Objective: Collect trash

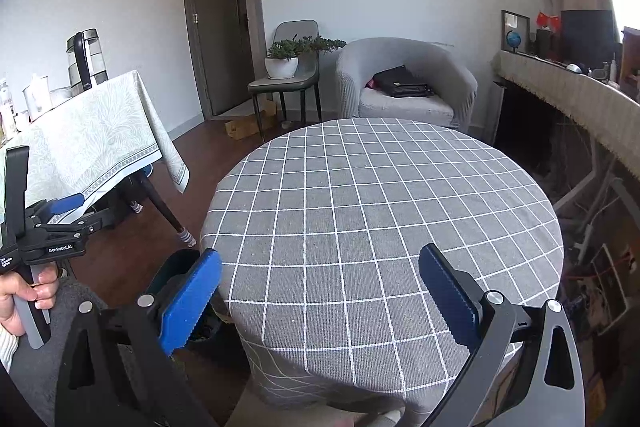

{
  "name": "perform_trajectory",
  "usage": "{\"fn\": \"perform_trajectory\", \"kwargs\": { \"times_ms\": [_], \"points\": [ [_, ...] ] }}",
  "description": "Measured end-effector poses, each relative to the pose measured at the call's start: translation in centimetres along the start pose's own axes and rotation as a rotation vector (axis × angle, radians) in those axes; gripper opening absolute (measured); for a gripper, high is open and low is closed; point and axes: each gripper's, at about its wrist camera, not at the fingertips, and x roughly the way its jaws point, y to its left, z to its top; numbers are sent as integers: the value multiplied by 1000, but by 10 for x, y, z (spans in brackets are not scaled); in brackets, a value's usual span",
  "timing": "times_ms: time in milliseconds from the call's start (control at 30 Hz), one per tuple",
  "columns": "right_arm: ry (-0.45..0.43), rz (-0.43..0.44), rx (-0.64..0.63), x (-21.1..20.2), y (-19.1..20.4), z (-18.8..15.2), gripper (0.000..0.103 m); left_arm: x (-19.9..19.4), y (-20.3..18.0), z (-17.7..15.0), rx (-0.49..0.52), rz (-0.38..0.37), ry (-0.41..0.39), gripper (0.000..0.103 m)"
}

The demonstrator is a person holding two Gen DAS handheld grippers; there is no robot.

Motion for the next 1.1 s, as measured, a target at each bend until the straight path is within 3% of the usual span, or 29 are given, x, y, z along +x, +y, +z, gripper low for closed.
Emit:
{"fn": "perform_trajectory", "kwargs": {
  "times_ms": [1100],
  "points": [
    [11,1,0,2,-4,-1,100,0,1,0,0,-3,2,99]
  ]
}}
